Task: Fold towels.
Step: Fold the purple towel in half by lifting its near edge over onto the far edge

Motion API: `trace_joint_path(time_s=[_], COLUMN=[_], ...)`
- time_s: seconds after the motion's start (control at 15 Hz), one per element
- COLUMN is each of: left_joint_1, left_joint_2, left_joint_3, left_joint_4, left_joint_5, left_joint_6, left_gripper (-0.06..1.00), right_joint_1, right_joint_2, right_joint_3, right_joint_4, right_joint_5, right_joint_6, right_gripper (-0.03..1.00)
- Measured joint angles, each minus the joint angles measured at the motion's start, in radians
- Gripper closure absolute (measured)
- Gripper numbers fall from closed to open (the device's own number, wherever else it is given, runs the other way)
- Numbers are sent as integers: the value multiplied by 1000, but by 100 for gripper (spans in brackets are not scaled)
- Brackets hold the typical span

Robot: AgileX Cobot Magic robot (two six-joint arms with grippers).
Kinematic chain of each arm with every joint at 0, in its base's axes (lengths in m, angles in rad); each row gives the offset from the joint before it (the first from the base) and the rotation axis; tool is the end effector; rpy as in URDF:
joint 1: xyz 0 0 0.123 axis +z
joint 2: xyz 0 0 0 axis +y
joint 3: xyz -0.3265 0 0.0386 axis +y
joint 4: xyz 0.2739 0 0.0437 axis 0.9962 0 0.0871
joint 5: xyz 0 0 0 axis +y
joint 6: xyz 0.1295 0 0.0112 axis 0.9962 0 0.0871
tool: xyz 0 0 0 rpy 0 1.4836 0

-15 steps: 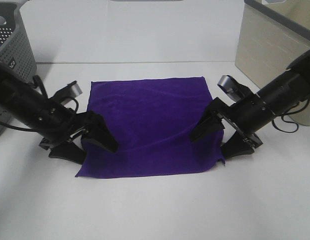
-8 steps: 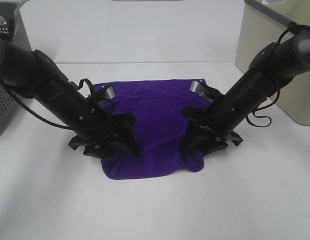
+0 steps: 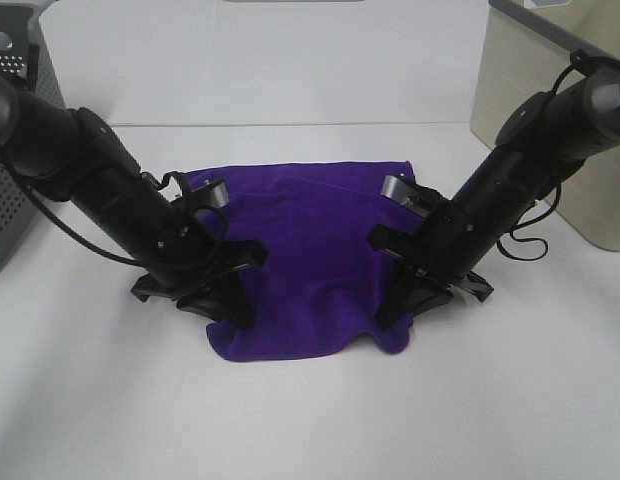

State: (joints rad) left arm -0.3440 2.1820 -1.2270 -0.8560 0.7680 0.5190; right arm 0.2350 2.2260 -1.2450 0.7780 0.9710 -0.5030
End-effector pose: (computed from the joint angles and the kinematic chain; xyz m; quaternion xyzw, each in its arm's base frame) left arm 0.3799 -0.2086 0.0603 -0.1008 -0.9547 0.2800 0.0051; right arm 0.3758 0.1675 0.0500 0.0899 -0.9466 -0.2939 0.0971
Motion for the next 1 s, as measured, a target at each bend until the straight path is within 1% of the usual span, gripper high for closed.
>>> trace_joint_path(time_s=[0.07,0.13,0.33,0.47,0.6,0.73,0.87,1.0], left_joint_1=[0,0,0,0,8,19,31,31], left_joint_2=[-35,-67,-162,-204,-210,-206,-180,-120], left_joint_3=[0,0,0,-9,-54,-116,-184,-250], left_joint_4=[58,78,93,94,107,137,147,177], left_joint_5=[10,19,38,3,-46,-107,-156,-194], left_joint_6=[0,0,0,0,0,0,0,0], left_gripper=[94,94,94,94,94,94,94,94], right_joint_1=[1,1,1,1,1,1,1,1], right_joint_2=[-33,-64,-197,-241,-234,-205,-150,-68], right_joint_3=[10,12,12,-9,-106,-224,-355,-477], right_joint_4=[-61,-77,-74,-74,-75,-75,-80,-90], right_joint_5=[7,12,8,-19,-45,-96,-119,-138], right_joint_6=[7,18,25,27,28,28,30,47], right_gripper=[94,94,94,94,94,94,94,94])
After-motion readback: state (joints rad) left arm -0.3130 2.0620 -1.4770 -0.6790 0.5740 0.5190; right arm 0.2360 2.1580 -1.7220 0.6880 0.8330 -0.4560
